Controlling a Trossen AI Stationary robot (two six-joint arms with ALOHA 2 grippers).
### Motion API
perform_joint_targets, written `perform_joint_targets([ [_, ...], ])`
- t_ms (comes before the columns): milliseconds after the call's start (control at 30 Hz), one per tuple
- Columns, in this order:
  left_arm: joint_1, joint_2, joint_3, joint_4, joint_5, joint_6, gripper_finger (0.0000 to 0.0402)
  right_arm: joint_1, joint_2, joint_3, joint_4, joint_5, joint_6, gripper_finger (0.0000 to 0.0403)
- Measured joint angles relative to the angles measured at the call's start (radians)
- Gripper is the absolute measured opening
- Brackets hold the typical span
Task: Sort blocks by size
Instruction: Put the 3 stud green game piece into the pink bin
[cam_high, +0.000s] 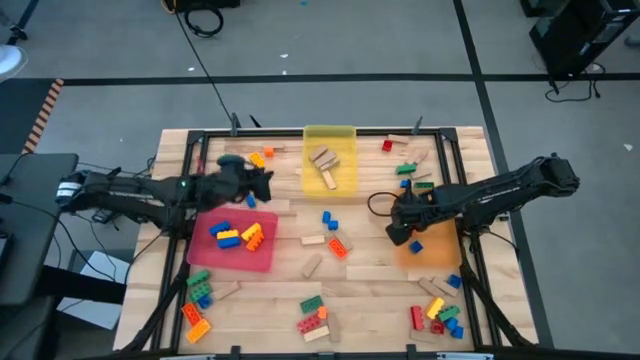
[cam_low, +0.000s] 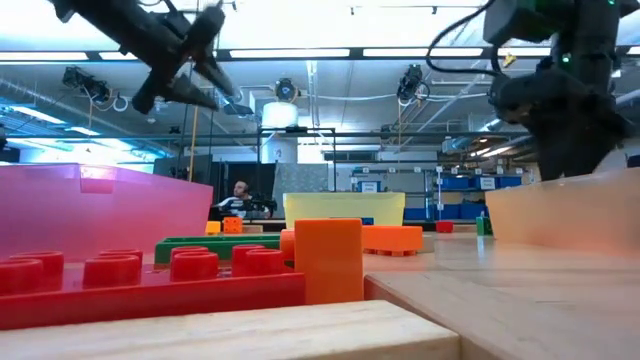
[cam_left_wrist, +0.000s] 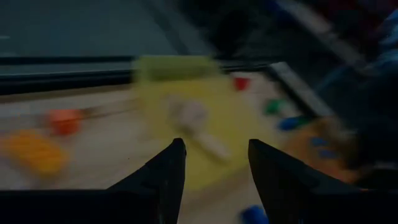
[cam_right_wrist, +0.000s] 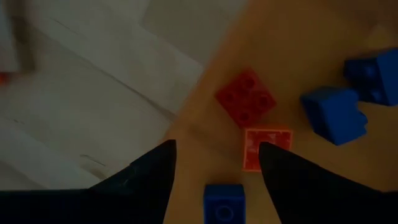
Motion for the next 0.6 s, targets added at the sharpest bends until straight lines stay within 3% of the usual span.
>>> perform_joint_targets([
  [100, 0.122, 0.000, 0.082, -0.231, 0.050, -0.040, 0.0183, 0.000, 0.000, 0.023, 0.001, 0.012, -0.002, 0.0243],
  [233, 0.305, 0.001, 0.158, -0.399, 0.181, -0.040, 0.0183, -0.002, 0.000, 0.041, 0.000, 0.014, 0.005, 0.0245],
  [500, 0.612, 0.109, 0.219, -0.448, 0.477, 0.103, 0.0183, -0.010, 0.000, 0.054, 0.000, 0.042, 0.017, 0.0243],
  [600, 0.677, 0.209, 0.251, -0.491, 0.515, 0.148, 0.0183, -0.012, 0.000, 0.054, 0.000, 0.042, 0.017, 0.0245],
])
